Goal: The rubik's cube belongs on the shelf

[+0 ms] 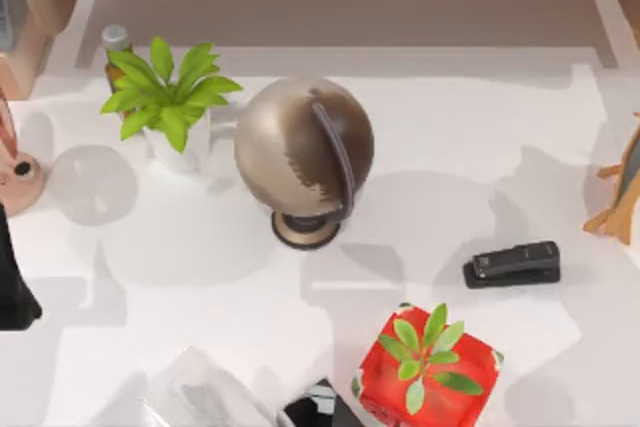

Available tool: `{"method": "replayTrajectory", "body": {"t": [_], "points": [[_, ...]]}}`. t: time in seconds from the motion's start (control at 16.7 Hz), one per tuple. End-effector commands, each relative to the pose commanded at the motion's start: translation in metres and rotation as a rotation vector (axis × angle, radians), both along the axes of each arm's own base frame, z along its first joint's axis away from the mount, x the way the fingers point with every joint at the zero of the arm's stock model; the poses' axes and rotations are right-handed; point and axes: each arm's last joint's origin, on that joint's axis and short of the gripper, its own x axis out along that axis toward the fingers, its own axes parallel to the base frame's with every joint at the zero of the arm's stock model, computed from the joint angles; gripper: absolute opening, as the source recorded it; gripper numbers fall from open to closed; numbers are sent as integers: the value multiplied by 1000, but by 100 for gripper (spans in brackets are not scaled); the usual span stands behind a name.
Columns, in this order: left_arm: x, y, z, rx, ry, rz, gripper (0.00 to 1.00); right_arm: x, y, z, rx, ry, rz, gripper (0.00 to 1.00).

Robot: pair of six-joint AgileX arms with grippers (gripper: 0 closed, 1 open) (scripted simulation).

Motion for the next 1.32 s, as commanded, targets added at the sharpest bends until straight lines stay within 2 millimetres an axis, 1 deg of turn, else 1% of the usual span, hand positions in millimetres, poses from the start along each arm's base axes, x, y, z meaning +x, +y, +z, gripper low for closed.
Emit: {"method": "replayTrajectory", "body": {"t": [0.12,0.24,0.36,0.48,0.66,0.78,1.14,1.32], "points": [[0,0,0,0,0,0,100,-29,-29,-15,-132,56,-110,100],[0,0,0,0,0,0,100,-55,-50,-33,-234,131,-189,100],[0,0,0,0,0,0,100,-73,-62,-53,-305,216,-225,100],[0,0,0,0,0,0,100,-82,-66,-75,-344,299,-214,100],[0,0,0,0,0,0,100,-83,-62,-103,-365,391,-146,100],[0,0,0,0,0,0,100,-81,-60,-112,-368,416,-114,100],[0,0,0,0,0,0,100,-80,-61,-111,-368,414,-118,100],[0,0,0,0,0,0,100,-65,-60,-112,-368,416,-114,100]]}}
